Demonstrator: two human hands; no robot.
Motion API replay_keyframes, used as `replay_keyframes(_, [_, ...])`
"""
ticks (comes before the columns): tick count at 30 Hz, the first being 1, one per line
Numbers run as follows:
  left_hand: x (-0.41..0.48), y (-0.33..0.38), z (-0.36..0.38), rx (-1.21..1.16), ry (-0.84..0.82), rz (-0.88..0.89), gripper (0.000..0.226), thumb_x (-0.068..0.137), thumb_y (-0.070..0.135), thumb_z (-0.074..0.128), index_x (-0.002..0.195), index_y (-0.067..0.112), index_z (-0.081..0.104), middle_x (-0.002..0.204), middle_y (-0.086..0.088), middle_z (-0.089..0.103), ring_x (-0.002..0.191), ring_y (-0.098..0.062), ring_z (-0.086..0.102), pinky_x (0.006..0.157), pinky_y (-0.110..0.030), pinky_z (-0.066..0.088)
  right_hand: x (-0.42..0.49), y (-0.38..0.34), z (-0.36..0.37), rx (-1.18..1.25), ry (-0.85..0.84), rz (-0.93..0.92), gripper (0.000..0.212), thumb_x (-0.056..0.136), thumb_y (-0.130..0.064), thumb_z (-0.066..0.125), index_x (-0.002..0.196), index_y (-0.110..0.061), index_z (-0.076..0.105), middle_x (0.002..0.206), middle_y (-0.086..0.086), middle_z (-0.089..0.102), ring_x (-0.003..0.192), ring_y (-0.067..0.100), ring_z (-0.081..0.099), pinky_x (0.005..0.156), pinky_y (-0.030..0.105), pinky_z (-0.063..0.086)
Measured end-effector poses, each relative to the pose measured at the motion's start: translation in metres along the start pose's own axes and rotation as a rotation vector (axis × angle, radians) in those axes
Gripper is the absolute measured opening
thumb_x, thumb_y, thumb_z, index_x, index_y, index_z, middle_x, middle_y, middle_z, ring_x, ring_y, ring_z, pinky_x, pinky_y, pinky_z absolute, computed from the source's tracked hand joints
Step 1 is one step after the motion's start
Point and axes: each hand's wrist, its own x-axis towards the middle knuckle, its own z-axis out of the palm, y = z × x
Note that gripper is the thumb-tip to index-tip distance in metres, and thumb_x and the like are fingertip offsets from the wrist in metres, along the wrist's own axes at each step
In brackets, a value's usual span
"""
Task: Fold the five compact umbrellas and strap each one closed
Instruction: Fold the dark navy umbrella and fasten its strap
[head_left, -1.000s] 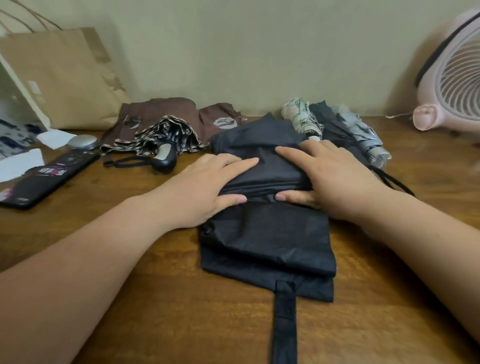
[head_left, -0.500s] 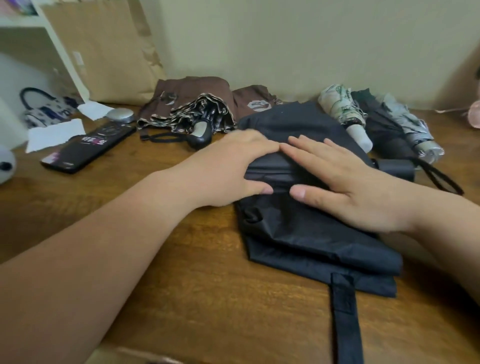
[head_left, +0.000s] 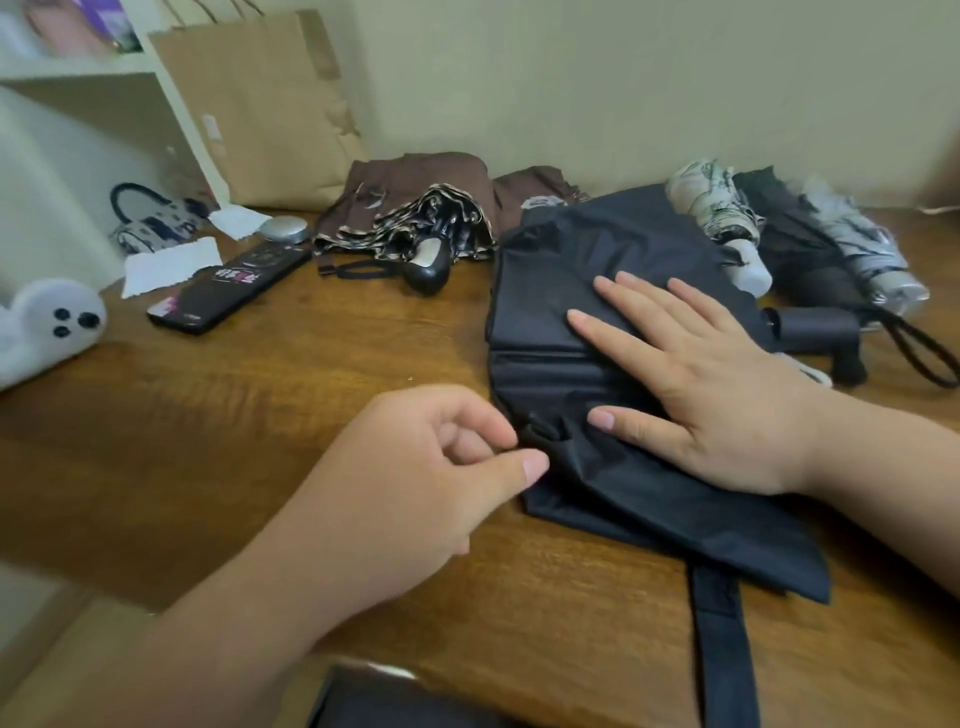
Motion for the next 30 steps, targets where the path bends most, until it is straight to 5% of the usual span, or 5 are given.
replay_keyframes(6, [0.003,0.007,-0.002,-0.187,-0.17,-0.033,0.033,0.077,0.046,0.075,0.097,0.019,0.076,0.073,-0.004,0.074,0.04,-0.014,0.054,0.035,-0.024,0.04,0.003,0.001,-0.001,0.041,0.005,0.013,0.083,0.093,-0.078,0.014,0.163,-0.034,0.008,0.171,0.004,0.007,0.158,0.017,-0.001,0.128,0.045,0.005])
replay_keyframes(14, [0.006,0.012,-0.004,-0.281,-0.345,-0.162,0.013,0.092,0.02,0.073,0.094,0.007,0.071,0.06,-0.006,0.062,0.039,-0.012,0.053,0.033,-0.018,0.036,0.005,-0.001,0.0,0.043,0.014,0.031,0.084,0.091,-0.079,0.012,0.163,-0.035,0.008,0.171,0.004,0.01,0.158,0.018,0.002,0.128,0.041,0.003])
replay_keyframes(19, [0.005,0.018,0.002,-0.14,-0.302,-0.183,0.024,0.095,0.028,0.07,0.108,0.008,0.068,0.061,-0.009,0.067,0.039,-0.015,0.055,0.032,-0.02,0.038,0.004,-0.001,0.0,0.038,0.016,0.033,0.084,0.091,-0.078,0.013,0.163,-0.035,0.009,0.171,0.005,0.012,0.158,0.019,0.004,0.128,0.042,0.004])
replay_keyframes(25, [0.005,0.014,-0.002,-0.018,-0.321,-0.171,0.032,0.102,0.012,0.059,0.07,0.007,0.06,0.048,-0.005,0.057,0.035,-0.013,0.051,0.033,-0.019,0.037,0.002,-0.001,0.0,0.04,0.016,0.028,0.082,0.092,-0.076,0.014,0.163,-0.035,0.009,0.171,0.004,0.01,0.158,0.019,0.002,0.128,0.042,0.003])
replay_keyframes(30, [0.005,0.019,-0.011,0.029,-0.424,-0.169,0.017,0.106,0.008,0.048,0.093,0.0,0.055,0.045,-0.003,0.052,0.032,-0.012,0.051,0.029,-0.019,0.038,0.002,0.002,0.001,0.073,0.042,0.01,0.079,0.094,-0.074,0.017,0.163,-0.035,0.012,0.171,0.003,0.011,0.158,0.018,0.003,0.128,0.042,0.004])
